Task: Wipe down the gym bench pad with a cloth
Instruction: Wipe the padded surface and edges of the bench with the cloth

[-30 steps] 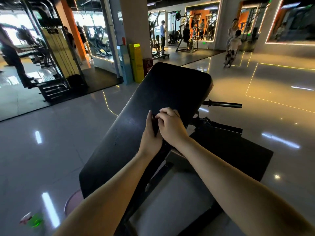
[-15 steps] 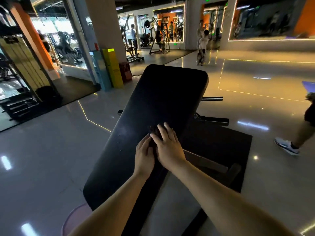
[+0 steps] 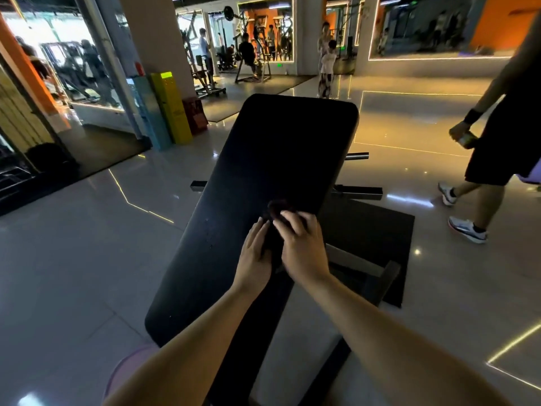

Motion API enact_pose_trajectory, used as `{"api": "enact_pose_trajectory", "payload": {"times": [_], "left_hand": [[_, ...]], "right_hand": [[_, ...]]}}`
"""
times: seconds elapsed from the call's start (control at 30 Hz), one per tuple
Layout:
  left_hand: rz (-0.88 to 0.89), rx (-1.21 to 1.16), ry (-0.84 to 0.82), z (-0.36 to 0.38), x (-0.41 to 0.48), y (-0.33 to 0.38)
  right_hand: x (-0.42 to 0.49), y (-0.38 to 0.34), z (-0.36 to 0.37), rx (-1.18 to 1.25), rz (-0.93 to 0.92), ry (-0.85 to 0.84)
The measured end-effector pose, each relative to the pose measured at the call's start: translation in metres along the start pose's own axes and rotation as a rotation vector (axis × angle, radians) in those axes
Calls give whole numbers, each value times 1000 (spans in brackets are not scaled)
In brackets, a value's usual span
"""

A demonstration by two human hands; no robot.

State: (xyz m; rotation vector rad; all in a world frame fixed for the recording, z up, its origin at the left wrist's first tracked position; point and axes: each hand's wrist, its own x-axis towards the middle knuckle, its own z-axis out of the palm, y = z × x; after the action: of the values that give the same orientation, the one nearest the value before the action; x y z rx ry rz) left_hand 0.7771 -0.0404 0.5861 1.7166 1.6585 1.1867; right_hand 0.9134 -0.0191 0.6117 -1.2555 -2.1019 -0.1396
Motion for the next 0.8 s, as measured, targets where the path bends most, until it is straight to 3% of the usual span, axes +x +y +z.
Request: {"api": "enact_pose_trajectory", "payload": {"times": [0.1, 0.23, 0.37, 0.47, 0.63, 0.8], "left_hand": [[17, -46, 0, 0, -1, 2], [34, 56, -17, 2, 0, -1], [12, 147, -19, 4, -1, -3], [17, 139, -1, 6, -2, -4], [-89, -151, 36, 7, -7, 2], [-77, -77, 39, 13, -13, 8]], "right_hand": [[-33, -11, 11, 91, -26, -35], [-4, 3, -4, 77, -45, 20], [32, 28, -33, -24, 147, 120], [25, 20, -30, 36, 202, 116], [-35, 4, -9, 115, 87, 10], [-31, 18, -23, 123, -19, 3]]}}
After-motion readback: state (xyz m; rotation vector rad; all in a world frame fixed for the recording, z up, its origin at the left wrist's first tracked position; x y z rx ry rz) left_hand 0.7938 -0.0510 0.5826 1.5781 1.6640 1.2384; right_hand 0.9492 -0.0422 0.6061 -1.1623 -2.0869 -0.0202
